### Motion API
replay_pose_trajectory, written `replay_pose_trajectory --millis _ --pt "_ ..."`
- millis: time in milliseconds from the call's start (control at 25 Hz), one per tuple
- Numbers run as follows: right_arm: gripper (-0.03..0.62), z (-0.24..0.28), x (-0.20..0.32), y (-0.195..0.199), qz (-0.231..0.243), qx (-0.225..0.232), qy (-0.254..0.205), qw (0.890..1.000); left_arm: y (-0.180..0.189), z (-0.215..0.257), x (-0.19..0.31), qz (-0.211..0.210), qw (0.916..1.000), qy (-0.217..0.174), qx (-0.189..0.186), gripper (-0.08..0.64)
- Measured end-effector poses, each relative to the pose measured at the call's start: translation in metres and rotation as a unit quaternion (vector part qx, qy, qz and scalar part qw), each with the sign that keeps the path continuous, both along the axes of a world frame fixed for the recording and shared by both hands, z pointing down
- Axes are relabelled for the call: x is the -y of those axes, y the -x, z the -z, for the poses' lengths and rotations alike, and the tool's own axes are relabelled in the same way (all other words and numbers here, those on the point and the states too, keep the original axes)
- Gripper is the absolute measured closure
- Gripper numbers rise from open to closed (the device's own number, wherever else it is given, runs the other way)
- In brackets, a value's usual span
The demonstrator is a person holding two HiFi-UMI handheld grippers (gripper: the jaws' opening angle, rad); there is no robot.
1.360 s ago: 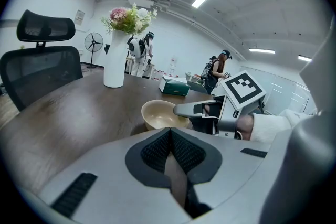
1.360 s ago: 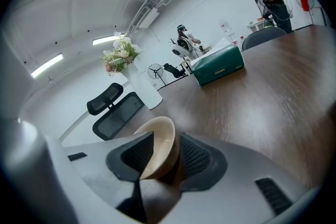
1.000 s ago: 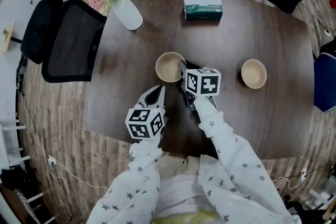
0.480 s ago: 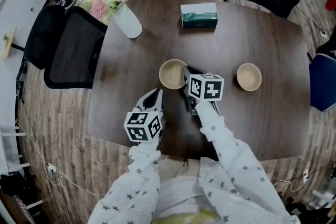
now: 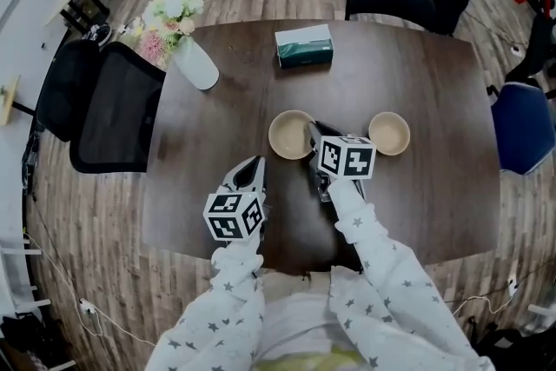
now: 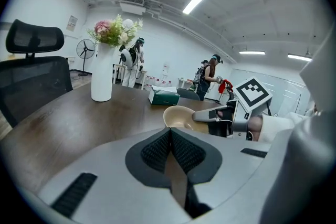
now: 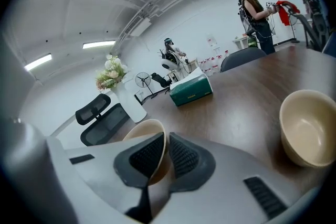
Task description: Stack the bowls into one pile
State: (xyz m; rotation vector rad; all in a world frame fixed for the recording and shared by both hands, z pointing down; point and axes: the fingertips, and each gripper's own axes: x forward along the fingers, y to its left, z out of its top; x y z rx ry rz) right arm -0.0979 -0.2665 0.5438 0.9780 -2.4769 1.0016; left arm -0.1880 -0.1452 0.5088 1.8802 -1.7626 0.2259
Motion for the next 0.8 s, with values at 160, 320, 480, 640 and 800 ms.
replay_pose_trajectory --millis 160,320,480,640,800 --pt "0.549 0.009 0.004 -0.022 -0.018 0.006 -0.005 1.0 -0.017 0.005 0.007 -0.017 0.9998 -0.005 -0.001 0.534" --pt "0.551 0.015 0.012 -0.048 -0.048 0.007 -0.012 0.999 -0.031 0.01 0.019 -0.037 0.9993 -0.01 -0.001 0.534" --pt "0.549 0.02 0.016 -0.069 -0.067 0.012 -0.013 0.998 -0.047 0.012 0.025 -0.052 0.9985 -0.012 -0.004 0.534" --pt "0.549 0.022 0.023 -0.096 -0.095 0.006 -0.018 0.995 -0.063 0.014 0.034 -0.071 0.9974 -0.015 -0.004 0.534" --pt "0.549 0.025 0.029 -0.12 -0.124 0.013 -0.016 0.992 -0.076 0.015 0.041 -0.086 0.9962 -0.015 -0.006 0.534"
